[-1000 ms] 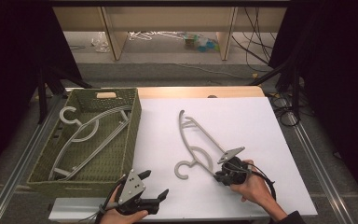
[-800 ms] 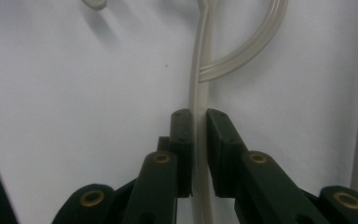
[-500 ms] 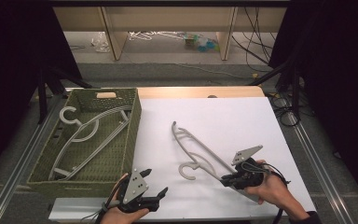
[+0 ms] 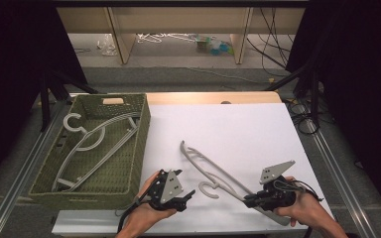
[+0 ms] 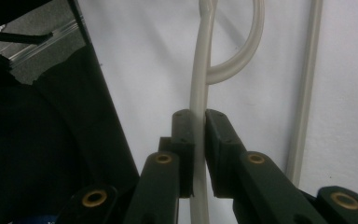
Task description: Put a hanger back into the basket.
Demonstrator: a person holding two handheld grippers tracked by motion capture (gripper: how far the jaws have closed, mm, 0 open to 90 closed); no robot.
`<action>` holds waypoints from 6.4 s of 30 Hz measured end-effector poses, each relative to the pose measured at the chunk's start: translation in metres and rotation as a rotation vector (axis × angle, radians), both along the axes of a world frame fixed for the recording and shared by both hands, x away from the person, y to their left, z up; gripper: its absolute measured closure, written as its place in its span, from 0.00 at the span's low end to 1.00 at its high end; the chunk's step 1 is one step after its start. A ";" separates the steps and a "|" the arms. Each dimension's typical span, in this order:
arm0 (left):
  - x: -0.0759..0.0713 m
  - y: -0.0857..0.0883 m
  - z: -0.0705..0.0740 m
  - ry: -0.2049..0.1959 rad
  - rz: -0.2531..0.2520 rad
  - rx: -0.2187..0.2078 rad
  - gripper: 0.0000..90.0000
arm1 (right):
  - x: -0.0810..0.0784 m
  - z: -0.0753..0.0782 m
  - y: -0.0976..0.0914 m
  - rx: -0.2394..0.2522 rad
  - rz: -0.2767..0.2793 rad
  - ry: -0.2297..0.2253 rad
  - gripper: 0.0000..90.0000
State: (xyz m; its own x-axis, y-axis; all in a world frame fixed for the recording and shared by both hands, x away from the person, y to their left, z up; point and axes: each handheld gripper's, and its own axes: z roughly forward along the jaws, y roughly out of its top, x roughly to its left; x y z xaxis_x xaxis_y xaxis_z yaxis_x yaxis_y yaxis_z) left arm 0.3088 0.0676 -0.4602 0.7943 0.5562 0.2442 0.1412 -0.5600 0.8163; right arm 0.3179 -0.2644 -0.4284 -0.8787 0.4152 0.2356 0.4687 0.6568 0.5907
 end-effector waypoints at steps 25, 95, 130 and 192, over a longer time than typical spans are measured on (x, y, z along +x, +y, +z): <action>0.027 -0.032 0.000 -0.012 -0.318 0.132 0.44 | -0.011 0.002 0.005 0.000 0.108 -0.020 0.92; 0.018 0.034 0.136 0.262 -0.055 -0.278 0.88 | -0.001 0.017 -0.011 0.083 -0.175 -0.267 0.40; 0.072 0.203 0.154 0.173 0.275 -0.258 0.88 | 0.003 0.008 -0.014 0.067 -0.203 -0.239 0.31; 0.086 0.275 0.062 0.444 0.506 -0.188 0.84 | 0.003 0.003 -0.013 0.034 -0.202 -0.232 0.29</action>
